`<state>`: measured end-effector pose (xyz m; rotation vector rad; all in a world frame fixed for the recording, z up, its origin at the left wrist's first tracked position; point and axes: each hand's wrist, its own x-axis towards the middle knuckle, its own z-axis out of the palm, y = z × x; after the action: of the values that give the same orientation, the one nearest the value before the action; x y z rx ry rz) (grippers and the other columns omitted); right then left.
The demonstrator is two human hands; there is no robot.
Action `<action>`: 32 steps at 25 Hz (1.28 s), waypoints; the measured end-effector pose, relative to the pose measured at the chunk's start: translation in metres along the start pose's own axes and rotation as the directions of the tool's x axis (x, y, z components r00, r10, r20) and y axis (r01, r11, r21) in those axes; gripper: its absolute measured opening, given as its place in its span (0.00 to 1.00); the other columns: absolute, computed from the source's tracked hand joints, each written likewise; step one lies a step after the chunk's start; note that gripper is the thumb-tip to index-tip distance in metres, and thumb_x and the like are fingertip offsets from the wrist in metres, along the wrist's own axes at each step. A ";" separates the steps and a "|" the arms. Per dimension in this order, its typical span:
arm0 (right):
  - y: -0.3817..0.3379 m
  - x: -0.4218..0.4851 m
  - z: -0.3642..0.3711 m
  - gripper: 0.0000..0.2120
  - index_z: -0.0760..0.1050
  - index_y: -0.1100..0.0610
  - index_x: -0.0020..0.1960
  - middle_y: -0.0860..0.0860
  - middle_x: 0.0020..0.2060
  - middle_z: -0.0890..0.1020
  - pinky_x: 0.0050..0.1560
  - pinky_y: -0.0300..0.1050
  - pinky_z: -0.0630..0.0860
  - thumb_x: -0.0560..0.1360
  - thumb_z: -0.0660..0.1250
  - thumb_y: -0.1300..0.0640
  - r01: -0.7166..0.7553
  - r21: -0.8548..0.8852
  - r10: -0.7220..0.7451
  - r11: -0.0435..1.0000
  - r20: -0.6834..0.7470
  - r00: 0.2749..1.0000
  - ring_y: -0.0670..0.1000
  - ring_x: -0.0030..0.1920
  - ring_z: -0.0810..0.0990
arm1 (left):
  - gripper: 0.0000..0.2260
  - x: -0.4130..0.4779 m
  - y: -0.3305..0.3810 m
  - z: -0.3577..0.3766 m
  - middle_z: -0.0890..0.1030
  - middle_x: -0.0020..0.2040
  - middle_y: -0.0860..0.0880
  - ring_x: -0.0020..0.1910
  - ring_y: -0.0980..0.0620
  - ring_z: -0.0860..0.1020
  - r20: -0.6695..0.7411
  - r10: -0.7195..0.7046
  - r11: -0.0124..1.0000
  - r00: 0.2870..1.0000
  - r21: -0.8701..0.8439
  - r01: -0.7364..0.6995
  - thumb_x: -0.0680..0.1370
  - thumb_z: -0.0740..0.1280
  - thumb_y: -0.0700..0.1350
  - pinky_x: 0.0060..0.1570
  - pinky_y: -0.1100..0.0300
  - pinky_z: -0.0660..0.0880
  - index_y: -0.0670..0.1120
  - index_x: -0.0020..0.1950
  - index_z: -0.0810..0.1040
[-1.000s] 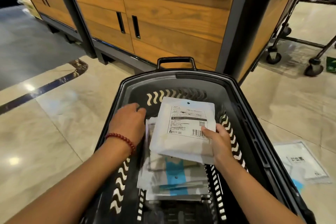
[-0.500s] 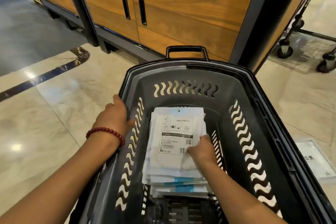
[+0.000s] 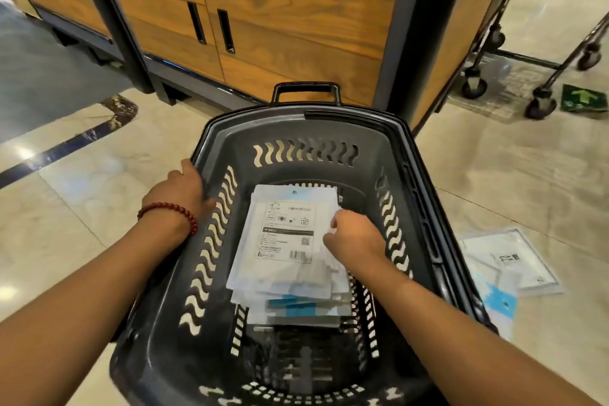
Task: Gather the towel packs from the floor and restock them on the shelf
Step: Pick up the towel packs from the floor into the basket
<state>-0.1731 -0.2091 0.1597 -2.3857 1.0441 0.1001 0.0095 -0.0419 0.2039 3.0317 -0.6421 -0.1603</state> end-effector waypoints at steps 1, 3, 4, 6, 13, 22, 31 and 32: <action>0.000 -0.008 -0.014 0.04 0.72 0.56 0.49 0.53 0.49 0.79 0.39 0.42 0.68 0.74 0.61 0.58 0.040 -0.001 -0.040 0.999 -0.026 0.999 0.56 0.51 0.77 | 0.28 -0.005 0.003 -0.005 0.73 0.60 0.38 0.55 0.38 0.75 -0.008 0.001 0.998 1.000 0.060 -0.001 0.74 0.67 0.55 0.52 0.46 0.75 0.41 0.67 0.63; 0.006 -0.033 -0.044 0.04 0.73 0.56 0.48 0.53 0.46 0.79 0.36 0.43 0.68 0.75 0.61 0.58 0.119 -0.005 -0.119 0.993 -0.103 0.988 0.56 0.47 0.77 | 0.24 -0.023 0.019 -0.018 0.72 0.60 0.40 0.57 0.39 0.74 -0.050 0.061 0.987 0.997 0.152 -0.052 0.75 0.65 0.55 0.53 0.46 0.75 0.43 0.65 0.67; 0.011 -0.048 -0.060 0.05 0.74 0.56 0.48 0.53 0.46 0.80 0.37 0.43 0.70 0.75 0.61 0.57 0.151 0.017 -0.146 0.988 -0.155 0.977 0.54 0.46 0.77 | 0.22 -0.036 0.033 -0.027 0.73 0.60 0.40 0.56 0.40 0.74 -0.068 0.112 0.982 0.991 0.161 -0.100 0.75 0.64 0.55 0.53 0.47 0.75 0.44 0.63 0.68; 0.030 -0.081 -0.092 0.07 0.77 0.54 0.50 0.51 0.45 0.81 0.44 0.45 0.75 0.75 0.63 0.56 0.200 0.134 -0.154 0.971 -0.291 0.944 0.53 0.46 0.78 | 0.19 -0.068 0.075 -0.044 0.74 0.58 0.42 0.55 0.42 0.76 -0.085 0.245 0.963 0.966 0.139 -0.232 0.76 0.62 0.56 0.52 0.48 0.76 0.45 0.61 0.71; 0.176 -0.208 -0.140 0.14 0.73 0.51 0.60 0.49 0.56 0.79 0.49 0.44 0.72 0.76 0.61 0.52 -0.030 0.014 0.034 0.999 -0.428 0.903 0.52 0.56 0.76 | 0.19 -0.221 0.224 -0.056 0.77 0.59 0.45 0.57 0.44 0.76 -0.108 0.673 0.737 0.732 0.003 -0.676 0.77 0.61 0.56 0.53 0.51 0.75 0.48 0.63 0.72; 0.327 -0.240 -0.072 0.14 0.72 0.52 0.61 0.49 0.55 0.79 0.48 0.43 0.73 0.76 0.60 0.53 -0.372 -0.004 0.361 0.928 -0.226 0.905 0.51 0.56 0.76 | 0.21 -0.274 0.325 0.087 0.75 0.64 0.45 0.60 0.46 0.74 0.284 0.729 0.674 0.623 -0.132 -0.727 0.77 0.62 0.55 0.56 0.56 0.72 0.47 0.66 0.70; 0.408 -0.068 0.006 0.19 0.67 0.54 0.65 0.52 0.60 0.74 0.53 0.46 0.72 0.77 0.61 0.49 -0.280 -0.062 0.281 0.958 -0.001 0.960 0.53 0.60 0.72 | 0.21 -0.181 0.369 0.267 0.74 0.66 0.47 0.63 0.48 0.73 0.482 0.465 0.884 0.743 -0.209 -0.418 0.77 0.61 0.53 0.58 0.60 0.69 0.46 0.68 0.69; 0.415 -0.044 0.009 0.19 0.67 0.54 0.65 0.53 0.59 0.74 0.52 0.46 0.72 0.76 0.62 0.49 -0.263 -0.050 0.262 0.964 -0.012 0.965 0.53 0.59 0.72 | 0.21 -0.170 0.373 0.279 0.74 0.65 0.47 0.62 0.49 0.73 0.482 0.440 0.898 0.758 -0.218 -0.383 0.77 0.62 0.53 0.57 0.59 0.70 0.46 0.68 0.69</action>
<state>-0.4938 -0.4087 -0.0185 -2.2806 1.3717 0.2174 -0.3254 -0.3186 -0.0360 2.6405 -1.2697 -0.9855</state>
